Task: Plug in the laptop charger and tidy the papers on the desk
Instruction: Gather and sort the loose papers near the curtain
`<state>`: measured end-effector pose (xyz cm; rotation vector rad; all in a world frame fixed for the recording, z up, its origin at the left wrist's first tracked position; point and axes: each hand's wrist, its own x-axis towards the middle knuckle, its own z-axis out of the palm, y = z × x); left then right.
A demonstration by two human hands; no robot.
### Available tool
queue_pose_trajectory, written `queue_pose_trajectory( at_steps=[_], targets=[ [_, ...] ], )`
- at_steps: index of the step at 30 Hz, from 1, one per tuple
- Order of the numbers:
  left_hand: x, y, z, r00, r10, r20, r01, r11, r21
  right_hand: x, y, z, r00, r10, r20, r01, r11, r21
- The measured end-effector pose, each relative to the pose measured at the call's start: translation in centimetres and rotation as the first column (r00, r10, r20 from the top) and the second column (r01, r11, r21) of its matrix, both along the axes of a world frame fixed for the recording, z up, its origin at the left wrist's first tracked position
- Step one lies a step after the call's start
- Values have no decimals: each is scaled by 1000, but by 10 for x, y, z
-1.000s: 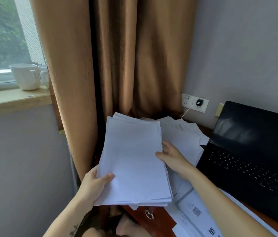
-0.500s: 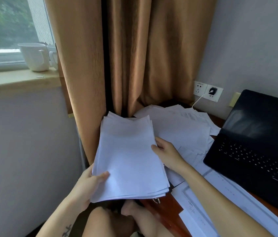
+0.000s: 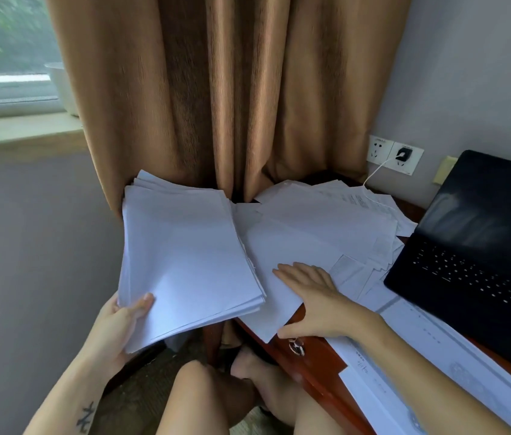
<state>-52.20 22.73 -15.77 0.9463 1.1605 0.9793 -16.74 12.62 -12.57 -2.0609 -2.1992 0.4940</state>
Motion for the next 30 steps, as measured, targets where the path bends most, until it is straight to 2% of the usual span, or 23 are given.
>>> queue_pose_trajectory(
  at_steps=[3, 6, 9, 12, 15, 19, 24, 30],
  targets=[
    [-8, 2, 1, 1000, 13, 8, -13, 1000, -1, -6, 1, -7, 1000, -19, -17, 22, 982, 190],
    [-12, 1, 2, 1000, 21, 10, -21, 1000, 7, -2, 2, -5, 997, -29, -69, 55, 916, 398],
    [-11, -2, 2, 1000, 29, 13, -29, 1000, 7, 12, 2, -3, 974, -120, -192, 204, 832, 515],
    [-7, -1, 2, 999, 29, 29, -29, 1000, 2, 27, -1, -1, 875, -173, -452, 401, 783, 476],
    [-2, 1, 3, 999, 31, 42, -31, 1000, -2, 38, -6, 5, 765, -158, -624, 520, 723, 455],
    [0, 5, 6, 999, 29, 41, -30, 1000, 10, 50, -11, 12, 714, -183, -675, 630, 588, 507],
    [-1, 8, 4, 999, 40, 13, -40, 999, 24, 58, -13, 29, 540, -169, -825, 801, 406, 441],
    [12, -6, 7, 999, -4, 45, 4, 1000, 11, 53, -7, 44, 467, -131, -874, 817, 442, 370]
  ],
)
